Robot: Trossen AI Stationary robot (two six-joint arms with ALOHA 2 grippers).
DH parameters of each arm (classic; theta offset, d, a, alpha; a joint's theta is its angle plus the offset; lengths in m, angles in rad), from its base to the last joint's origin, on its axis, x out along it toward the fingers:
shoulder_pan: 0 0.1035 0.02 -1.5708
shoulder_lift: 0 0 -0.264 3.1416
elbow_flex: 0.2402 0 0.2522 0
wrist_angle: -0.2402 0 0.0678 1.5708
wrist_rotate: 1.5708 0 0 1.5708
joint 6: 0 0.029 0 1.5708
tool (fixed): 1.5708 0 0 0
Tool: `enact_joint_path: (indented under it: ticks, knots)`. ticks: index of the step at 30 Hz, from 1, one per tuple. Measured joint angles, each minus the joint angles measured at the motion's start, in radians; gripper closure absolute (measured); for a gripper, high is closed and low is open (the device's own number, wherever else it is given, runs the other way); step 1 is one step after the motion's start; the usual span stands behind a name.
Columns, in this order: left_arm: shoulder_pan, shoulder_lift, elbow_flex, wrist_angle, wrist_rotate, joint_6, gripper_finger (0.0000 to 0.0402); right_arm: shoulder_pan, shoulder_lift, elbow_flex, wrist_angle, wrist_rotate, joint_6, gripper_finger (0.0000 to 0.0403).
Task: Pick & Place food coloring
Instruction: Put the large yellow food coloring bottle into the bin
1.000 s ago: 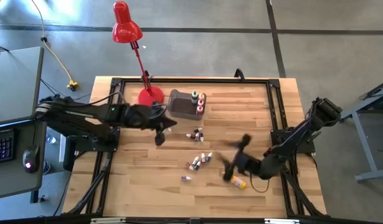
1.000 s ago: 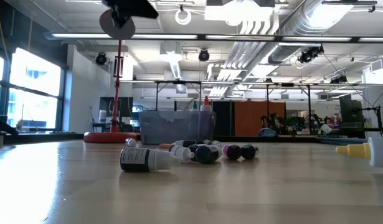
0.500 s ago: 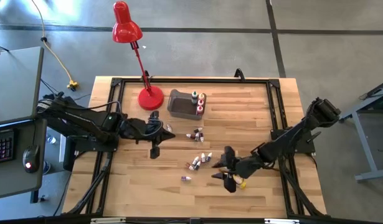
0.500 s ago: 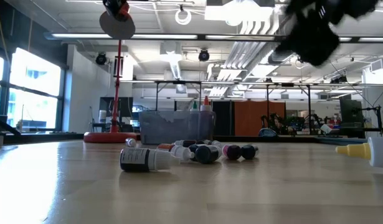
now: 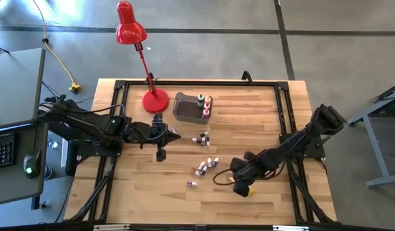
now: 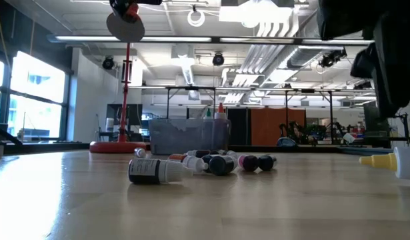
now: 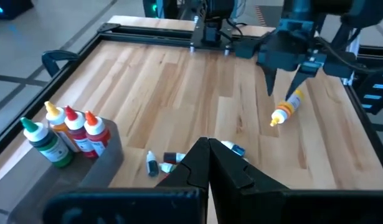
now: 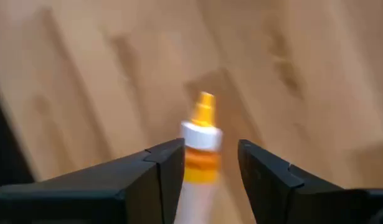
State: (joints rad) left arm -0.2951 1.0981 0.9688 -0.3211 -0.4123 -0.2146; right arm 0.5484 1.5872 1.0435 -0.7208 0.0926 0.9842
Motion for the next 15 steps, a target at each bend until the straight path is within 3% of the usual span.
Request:
enact_joint_path:
  ticks: [5,10,15]
  knots:
    - [0.0,0.0,0.0,-0.001,-0.006,0.0,0.0401,-0.001,0.017,0.058,-0.038,-0.012,-0.092,0.0251]
    - [0.0,0.0,0.0,-0.005,-0.006,0.0,0.0401,0.0,0.023,0.009,0.075,-0.081,-0.09,0.0218]
    - [0.0,0.0,0.0,-0.014,-0.006,0.0,0.0401,-0.001,0.023,-0.032,0.08,-0.063,-0.086,0.0193]
